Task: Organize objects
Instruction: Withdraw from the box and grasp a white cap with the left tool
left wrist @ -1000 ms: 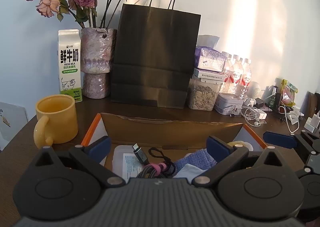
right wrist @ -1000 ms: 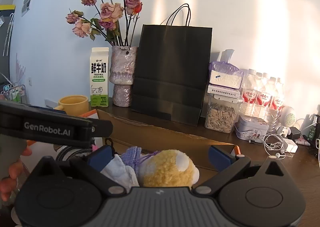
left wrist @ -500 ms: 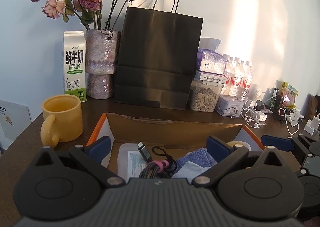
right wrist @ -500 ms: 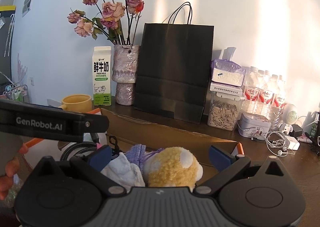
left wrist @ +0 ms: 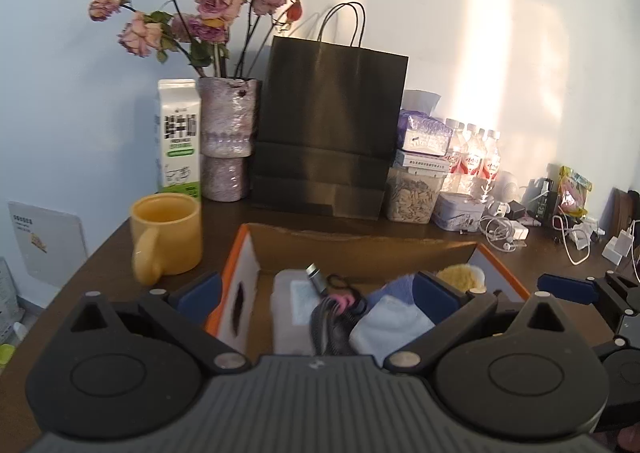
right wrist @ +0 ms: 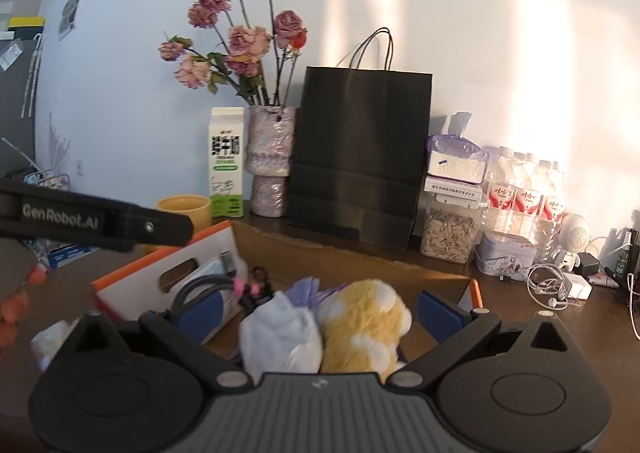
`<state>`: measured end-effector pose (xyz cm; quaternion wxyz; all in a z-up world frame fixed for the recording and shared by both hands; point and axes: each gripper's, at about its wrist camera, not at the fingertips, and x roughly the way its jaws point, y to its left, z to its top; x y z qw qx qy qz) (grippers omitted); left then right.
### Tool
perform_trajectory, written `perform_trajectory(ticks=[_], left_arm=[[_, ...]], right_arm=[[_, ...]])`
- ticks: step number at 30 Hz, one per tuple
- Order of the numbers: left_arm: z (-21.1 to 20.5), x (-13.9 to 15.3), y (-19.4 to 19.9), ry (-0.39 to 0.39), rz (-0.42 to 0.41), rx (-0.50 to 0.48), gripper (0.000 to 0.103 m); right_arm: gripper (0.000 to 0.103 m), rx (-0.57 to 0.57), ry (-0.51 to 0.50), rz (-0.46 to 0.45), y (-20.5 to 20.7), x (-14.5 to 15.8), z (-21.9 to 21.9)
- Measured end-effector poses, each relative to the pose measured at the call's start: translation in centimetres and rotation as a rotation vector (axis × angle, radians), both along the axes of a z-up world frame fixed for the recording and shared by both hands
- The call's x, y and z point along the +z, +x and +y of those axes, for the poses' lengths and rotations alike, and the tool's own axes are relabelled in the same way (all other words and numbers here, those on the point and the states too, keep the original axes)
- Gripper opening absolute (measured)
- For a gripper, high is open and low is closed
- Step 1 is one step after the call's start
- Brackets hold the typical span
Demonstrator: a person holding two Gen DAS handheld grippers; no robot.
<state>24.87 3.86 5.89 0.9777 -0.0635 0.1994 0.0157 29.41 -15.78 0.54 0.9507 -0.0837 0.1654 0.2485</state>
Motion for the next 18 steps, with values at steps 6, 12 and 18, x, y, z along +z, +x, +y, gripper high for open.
perform_trajectory(ticks=[6,12,18], left_arm=[[1.2,-0.9,-3.9,0.020,0.041,0.009,0.103],[1.6,-3.0,-7.2,0.038,0.107,0.010,0.103],[0.8,-4.9,-10.6,0.024,0.148,-0.023,0.103]], right_arm=[[0.103,0.041,-0.019,0.034,-3.3,-1.0,-0.1],[0.103,0.055,-0.027,0.072,-5.9,-2.3,-0.7],[0.103,0.065,-0.037,0.115,-7.9,-3.6,-1.6]])
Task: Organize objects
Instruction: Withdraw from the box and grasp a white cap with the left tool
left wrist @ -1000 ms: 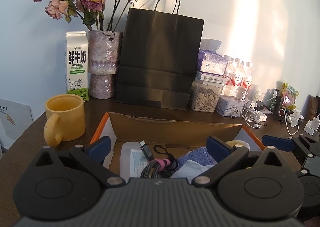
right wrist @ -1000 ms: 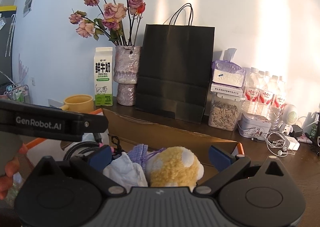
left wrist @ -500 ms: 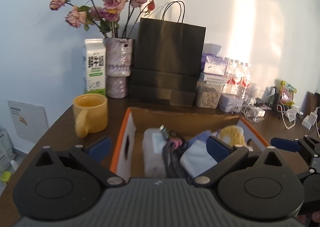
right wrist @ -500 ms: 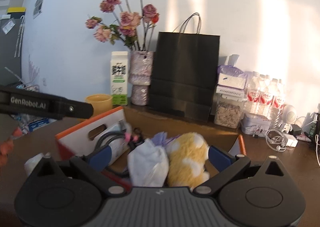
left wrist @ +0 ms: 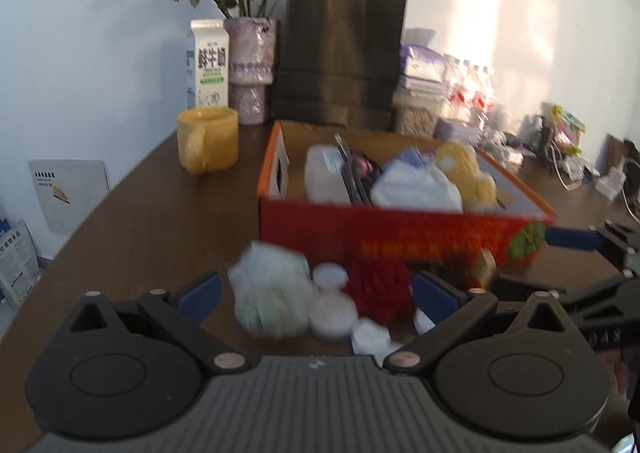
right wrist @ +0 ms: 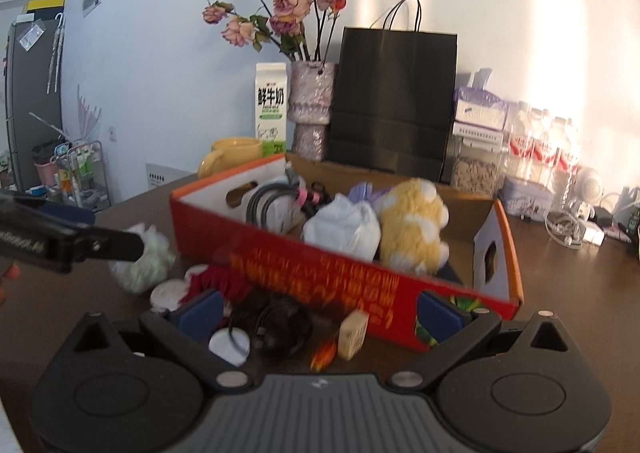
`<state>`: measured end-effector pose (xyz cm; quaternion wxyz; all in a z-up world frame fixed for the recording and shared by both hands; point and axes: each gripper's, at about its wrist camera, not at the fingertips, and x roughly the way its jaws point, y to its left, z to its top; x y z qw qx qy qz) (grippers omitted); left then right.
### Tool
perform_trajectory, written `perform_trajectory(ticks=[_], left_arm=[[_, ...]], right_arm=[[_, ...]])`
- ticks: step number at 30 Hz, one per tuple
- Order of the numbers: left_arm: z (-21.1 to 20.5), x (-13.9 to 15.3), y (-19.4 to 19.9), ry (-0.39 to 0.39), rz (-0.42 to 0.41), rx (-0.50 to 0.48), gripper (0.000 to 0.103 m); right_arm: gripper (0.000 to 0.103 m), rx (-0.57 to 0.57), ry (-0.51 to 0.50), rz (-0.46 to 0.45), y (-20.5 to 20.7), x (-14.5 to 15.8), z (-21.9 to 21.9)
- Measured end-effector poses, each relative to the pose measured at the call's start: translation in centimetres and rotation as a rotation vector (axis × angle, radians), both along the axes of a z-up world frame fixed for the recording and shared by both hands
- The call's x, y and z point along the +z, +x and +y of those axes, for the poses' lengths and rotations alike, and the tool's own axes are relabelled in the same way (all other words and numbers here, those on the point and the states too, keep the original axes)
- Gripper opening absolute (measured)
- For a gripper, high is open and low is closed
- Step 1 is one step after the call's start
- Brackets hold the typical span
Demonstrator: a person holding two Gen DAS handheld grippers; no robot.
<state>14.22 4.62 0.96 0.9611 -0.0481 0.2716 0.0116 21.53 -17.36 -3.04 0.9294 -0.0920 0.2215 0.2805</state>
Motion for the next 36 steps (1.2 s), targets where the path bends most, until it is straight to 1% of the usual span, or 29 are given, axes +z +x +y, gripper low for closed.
perform_trajectory(ticks=[6,11,12,15,17,19,20,22,24,25,27,29,36], left_arm=[[-1.6,-2.3,-1.4,0.015,0.071,-0.052,0.103],[-2.7,-3.7,-1.4,0.033,0.096,-0.080,0.102],[-2.9,-3.8,-1.3,0.040,0.096,-0.084,0.100],[-3.4,-4.1,-1.2,0.044,0.093,-0.095,0.089],[-3.5,-4.2,-1.2,0.044,0.092,-0.102,0.079],[-3.5,-4.3,-1.2,0.044,0.091,-0.106,0.076],[-3.5,-4.3,-1.1,0.043,0.090,-0.109,0.073],[-3.5,-4.3,-1.0,0.036,0.082,-0.117,0.070],[-3.5,-4.3,-1.0,0.028,0.075,-0.122,0.070],[-3.5,-4.3,-0.9,0.023,0.072,-0.129,0.067],[-3.5,-4.4,-0.8,0.017,0.074,-0.136,0.060],[-3.3,-4.4,-0.7,-0.004,0.071,-0.150,0.041],[-2.7,-3.8,-1.1,-0.026,0.039,-0.145,0.041]], right_arm=[[0.103,-0.006,-0.009,0.034,-1.4,-1.3,-1.0],[0.103,-0.016,-0.006,0.050,-1.7,-2.0,-1.8],[0.103,-0.018,-0.006,0.052,-1.8,-2.0,-1.9],[0.103,-0.020,-0.006,0.059,-1.9,-2.2,-2.1],[0.103,-0.020,-0.006,0.065,-1.9,-2.4,-2.3],[0.103,-0.017,-0.005,0.072,-1.9,-2.5,-2.3],[0.103,-0.015,-0.005,0.075,-1.9,-2.6,-2.3],[0.103,-0.011,-0.004,0.084,-1.9,-2.8,-2.2],[0.103,-0.006,-0.004,0.093,-1.8,-3.0,-2.1],[0.103,-0.003,-0.004,0.096,-1.8,-3.1,-2.0],[0.103,0.001,-0.006,0.102,-1.8,-3.2,-1.8],[0.103,0.003,-0.008,0.107,-1.7,-3.3,-1.7],[0.103,-0.006,-0.011,0.113,-1.4,-3.4,-1.7]])
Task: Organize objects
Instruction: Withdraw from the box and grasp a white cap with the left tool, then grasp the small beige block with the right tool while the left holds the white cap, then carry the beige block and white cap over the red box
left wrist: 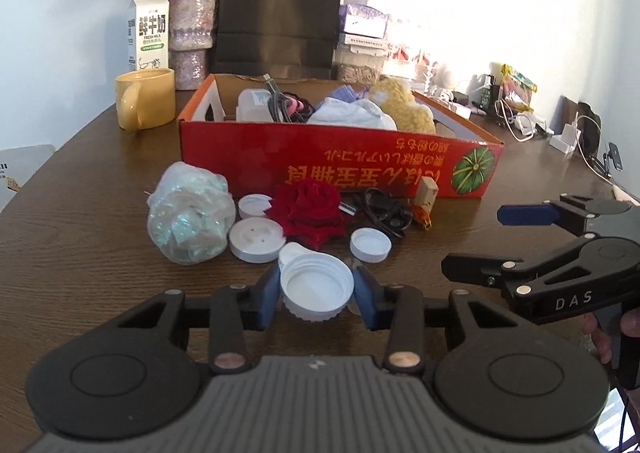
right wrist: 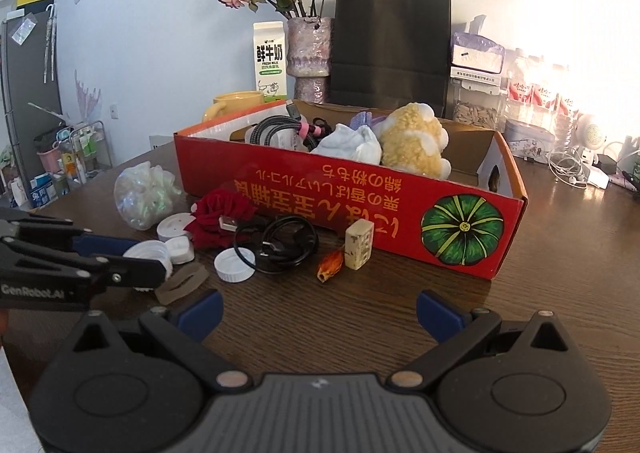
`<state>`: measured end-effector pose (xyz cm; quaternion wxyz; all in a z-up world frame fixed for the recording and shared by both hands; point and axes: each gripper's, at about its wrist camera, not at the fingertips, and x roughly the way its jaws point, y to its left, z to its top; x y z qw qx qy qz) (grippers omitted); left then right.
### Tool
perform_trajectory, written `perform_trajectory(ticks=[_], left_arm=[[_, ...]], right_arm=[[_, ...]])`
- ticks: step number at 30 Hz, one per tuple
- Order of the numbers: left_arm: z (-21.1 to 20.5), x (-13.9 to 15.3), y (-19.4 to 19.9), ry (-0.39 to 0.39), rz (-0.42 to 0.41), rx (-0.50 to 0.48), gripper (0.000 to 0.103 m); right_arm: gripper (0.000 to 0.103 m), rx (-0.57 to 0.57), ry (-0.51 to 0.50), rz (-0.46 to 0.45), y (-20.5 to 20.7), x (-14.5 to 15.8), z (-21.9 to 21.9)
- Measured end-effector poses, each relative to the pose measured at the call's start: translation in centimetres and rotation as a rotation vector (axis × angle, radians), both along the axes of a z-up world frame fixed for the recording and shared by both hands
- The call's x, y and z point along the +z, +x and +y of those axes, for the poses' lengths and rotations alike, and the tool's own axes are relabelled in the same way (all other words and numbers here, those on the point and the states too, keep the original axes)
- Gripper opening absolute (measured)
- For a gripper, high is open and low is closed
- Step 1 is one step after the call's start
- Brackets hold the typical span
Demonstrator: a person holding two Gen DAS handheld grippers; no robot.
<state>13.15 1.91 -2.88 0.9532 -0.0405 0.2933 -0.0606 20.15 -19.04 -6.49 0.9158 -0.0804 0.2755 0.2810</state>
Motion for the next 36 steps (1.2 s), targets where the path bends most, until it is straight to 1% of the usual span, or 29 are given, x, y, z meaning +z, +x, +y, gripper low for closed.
perform_trajectory(ticks=[7,12,15,17,18,19,20,24,26,27,28,29,31,34,36], left_arm=[[0.7,1.0,-0.1,-0.011,-0.032,0.024,0.041],[0.8,1.5,0.0,-0.015,-0.047,0.027,0.041],[0.7,1.6,0.1,-0.017,-0.049,0.025,0.041],[0.7,1.6,0.1,-0.016,-0.050,0.024,0.041],[0.7,1.6,0.1,-0.016,-0.051,0.024,0.041],[0.6,1.7,0.2,-0.017,-0.052,0.024,0.041],[0.6,1.7,0.2,-0.017,-0.053,0.025,0.041],[0.7,1.8,0.3,-0.023,-0.057,0.023,0.041],[0.7,1.8,0.4,-0.025,-0.057,0.023,0.041],[0.7,1.8,0.4,-0.026,-0.057,0.023,0.041],[0.7,1.8,0.4,-0.027,-0.058,0.024,0.041],[0.7,1.8,0.5,-0.028,-0.059,0.024,0.041],[0.7,1.8,0.6,-0.032,-0.062,0.023,0.041],[0.7,1.9,0.8,-0.037,-0.065,0.020,0.041],[0.6,1.9,0.9,-0.039,-0.066,0.016,0.041]], right_arm=[[0.103,-0.015,-0.015,0.001,0.8,-0.1,0.1],[0.103,-0.052,-0.006,0.005,1.9,0.1,0.0],[0.096,-0.066,-0.005,0.003,2.5,0.2,0.1],[0.094,-0.070,0.004,0.002,3.0,0.3,0.2],[0.091,-0.072,0.006,0.002,3.2,0.3,0.3],[0.085,-0.073,0.008,0.001,3.3,0.3,0.3],[0.081,-0.074,0.011,-0.001,3.5,0.3,0.4],[0.069,-0.076,0.009,-0.008,4.2,0.5,1.1],[0.061,-0.076,0.010,-0.009,4.6,0.5,1.3],[0.059,-0.079,0.010,-0.009,4.9,0.5,1.5],[0.053,-0.083,0.013,-0.012,5.0,0.5,1.5],[0.043,-0.087,0.011,-0.013,5.1,0.5,1.6],[0.036,-0.094,0.011,-0.013,5.4,0.4,1.8],[0.035,-0.098,0.007,-0.005,5.7,0.3,1.9],[0.030,-0.101,0.006,0.000,5.9,0.2,1.9]])
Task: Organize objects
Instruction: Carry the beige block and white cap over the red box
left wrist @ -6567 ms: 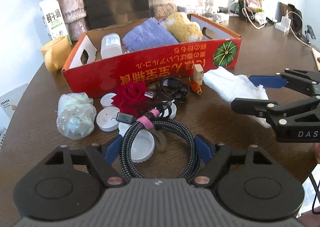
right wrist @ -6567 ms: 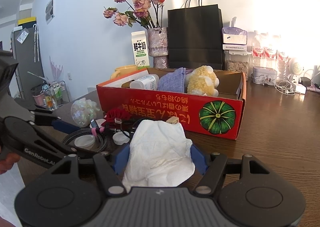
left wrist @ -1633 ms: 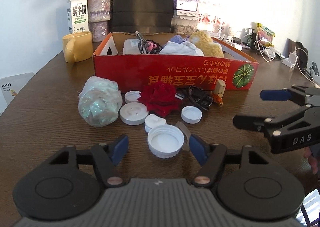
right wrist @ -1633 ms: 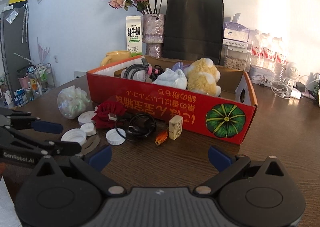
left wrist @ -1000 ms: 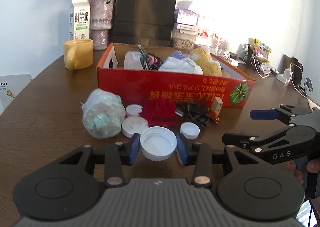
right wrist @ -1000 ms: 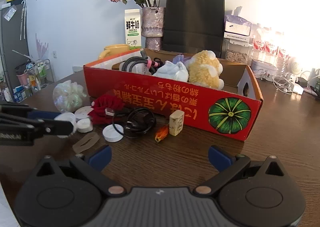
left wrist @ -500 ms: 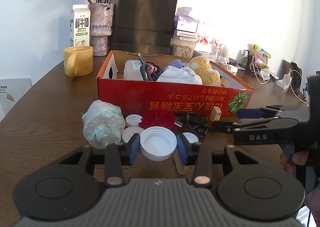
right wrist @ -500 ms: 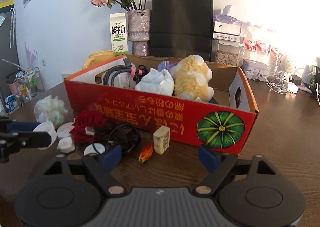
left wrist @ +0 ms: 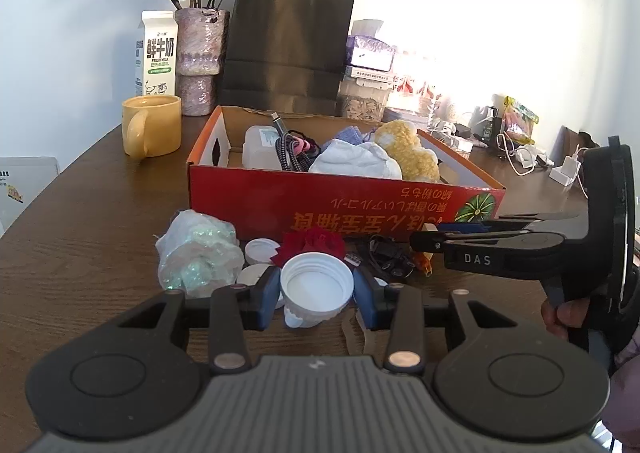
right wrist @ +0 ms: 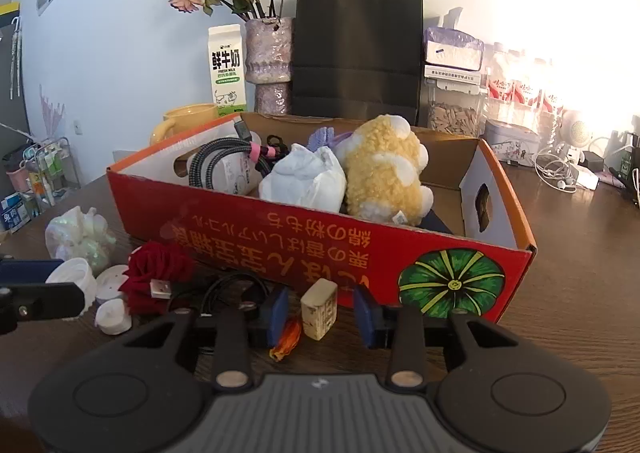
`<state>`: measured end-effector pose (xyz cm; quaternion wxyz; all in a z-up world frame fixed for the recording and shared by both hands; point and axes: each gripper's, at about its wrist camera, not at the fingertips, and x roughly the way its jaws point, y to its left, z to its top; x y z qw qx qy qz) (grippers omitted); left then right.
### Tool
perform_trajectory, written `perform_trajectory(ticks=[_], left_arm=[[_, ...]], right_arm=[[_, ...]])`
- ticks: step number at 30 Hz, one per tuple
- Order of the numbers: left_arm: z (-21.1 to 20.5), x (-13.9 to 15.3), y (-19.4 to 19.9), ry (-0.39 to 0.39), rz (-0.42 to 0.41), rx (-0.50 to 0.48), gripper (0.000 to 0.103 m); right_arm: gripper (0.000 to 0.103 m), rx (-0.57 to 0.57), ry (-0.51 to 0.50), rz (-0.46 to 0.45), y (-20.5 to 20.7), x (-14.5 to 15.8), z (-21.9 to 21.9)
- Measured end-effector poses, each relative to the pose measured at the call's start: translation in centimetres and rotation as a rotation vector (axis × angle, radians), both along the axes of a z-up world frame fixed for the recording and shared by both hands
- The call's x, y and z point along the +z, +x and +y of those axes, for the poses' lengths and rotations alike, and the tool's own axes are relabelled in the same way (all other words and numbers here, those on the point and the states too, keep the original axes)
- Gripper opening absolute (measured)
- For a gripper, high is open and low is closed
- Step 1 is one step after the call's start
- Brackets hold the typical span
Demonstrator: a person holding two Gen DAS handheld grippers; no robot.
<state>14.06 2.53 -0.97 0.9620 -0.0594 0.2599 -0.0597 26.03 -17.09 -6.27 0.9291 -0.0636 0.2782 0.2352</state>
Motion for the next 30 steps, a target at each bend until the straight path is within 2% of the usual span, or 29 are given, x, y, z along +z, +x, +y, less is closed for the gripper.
perform_trajectory(ticks=[2,5,9,20,30], left_arm=[[0.0,0.0,0.1,-0.002,0.001,-0.003,0.041],[-0.1,-0.1,0.3,-0.005,0.001,-0.003,0.041],[-0.2,0.1,0.4,-0.007,-0.003,-0.003,0.041],[-0.8,1.4,0.8,-0.003,-0.039,-0.012,0.041],[-2.2,3.6,2.7,0.002,-0.112,-0.023,0.041]], right_arm=[[0.019,-0.002,0.002,0.007,0.2,-0.1,0.1],[0.018,-0.009,0.015,0.009,0.4,-0.2,-0.1],[0.017,-0.002,0.024,0.009,0.3,-0.2,-0.2],[0.017,0.019,0.060,-0.062,-1.3,1.5,-0.8],[0.017,0.025,0.103,-0.157,-1.9,4.2,-1.4]])
